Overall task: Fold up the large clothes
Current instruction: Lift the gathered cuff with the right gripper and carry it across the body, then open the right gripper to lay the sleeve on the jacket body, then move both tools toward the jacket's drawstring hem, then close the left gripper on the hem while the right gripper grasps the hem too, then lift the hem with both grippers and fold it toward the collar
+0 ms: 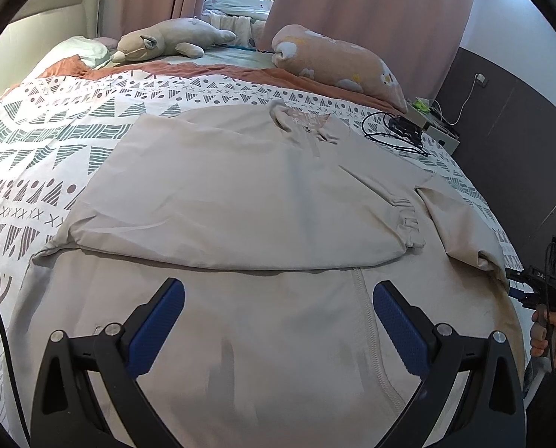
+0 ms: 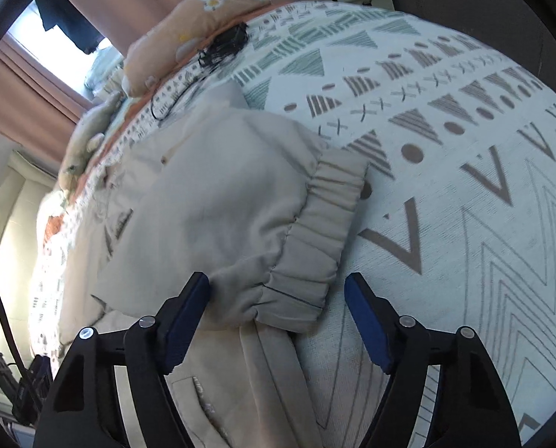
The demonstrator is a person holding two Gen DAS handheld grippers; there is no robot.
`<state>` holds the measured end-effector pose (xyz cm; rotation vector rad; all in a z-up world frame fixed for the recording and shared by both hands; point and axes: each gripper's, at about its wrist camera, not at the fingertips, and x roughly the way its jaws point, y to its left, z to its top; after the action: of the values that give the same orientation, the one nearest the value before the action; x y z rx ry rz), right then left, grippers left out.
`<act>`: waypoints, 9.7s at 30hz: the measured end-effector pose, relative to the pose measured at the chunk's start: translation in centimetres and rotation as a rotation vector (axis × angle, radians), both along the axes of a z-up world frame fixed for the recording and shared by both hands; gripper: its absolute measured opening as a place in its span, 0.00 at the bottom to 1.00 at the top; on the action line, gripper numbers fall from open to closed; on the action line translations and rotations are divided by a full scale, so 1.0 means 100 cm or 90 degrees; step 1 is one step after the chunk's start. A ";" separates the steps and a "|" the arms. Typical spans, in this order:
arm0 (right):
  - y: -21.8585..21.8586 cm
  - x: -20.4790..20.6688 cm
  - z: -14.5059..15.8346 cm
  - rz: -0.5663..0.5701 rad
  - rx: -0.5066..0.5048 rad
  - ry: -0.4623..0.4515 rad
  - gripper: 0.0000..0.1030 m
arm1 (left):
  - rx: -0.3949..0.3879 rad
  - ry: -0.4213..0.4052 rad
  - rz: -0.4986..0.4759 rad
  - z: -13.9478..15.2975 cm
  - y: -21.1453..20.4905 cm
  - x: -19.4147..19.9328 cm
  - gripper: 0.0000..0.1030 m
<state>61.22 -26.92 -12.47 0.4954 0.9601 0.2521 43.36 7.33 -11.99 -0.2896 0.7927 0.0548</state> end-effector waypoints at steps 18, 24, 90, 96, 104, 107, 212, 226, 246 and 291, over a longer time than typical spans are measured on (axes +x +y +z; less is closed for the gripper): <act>0.033 -0.001 0.045 -0.004 -0.088 -0.069 0.27 | -0.083 -0.023 0.016 0.009 0.020 -0.008 1.00; 0.062 -0.019 0.100 0.024 -0.099 -0.137 0.27 | -0.093 -0.041 0.029 0.017 0.030 -0.012 1.00; 0.086 -0.001 0.020 0.004 0.030 -0.034 0.85 | -0.076 0.003 0.127 0.006 0.109 -0.043 1.00; 0.052 0.007 0.010 -0.038 0.011 0.008 0.85 | -0.060 0.014 0.138 0.000 0.106 -0.046 1.00; 0.009 0.004 0.005 -0.095 0.059 -0.008 0.85 | -0.054 -0.003 0.162 0.000 0.110 -0.055 1.00; 0.005 -0.002 0.001 -0.101 0.082 -0.013 0.84 | -0.049 -0.006 0.164 0.002 0.110 -0.056 1.00; -0.090 -0.257 -0.094 0.003 0.274 -0.048 0.60 | -0.296 -0.010 0.193 -0.077 0.152 -0.280 0.95; -0.084 -0.244 -0.084 0.031 0.304 -0.094 0.58 | -0.385 -0.021 0.109 -0.079 0.133 -0.262 0.95; -0.066 -0.222 -0.093 0.017 0.321 -0.078 0.37 | -0.384 0.014 0.087 -0.089 0.131 -0.235 0.71; -0.123 -0.406 0.050 0.120 0.384 -0.394 0.10 | -0.422 -0.345 0.053 0.086 0.124 -0.416 0.13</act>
<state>20.62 -39.26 -7.51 0.8151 0.3050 0.8268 1.73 19.75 -3.34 -0.9228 0.2353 -0.2072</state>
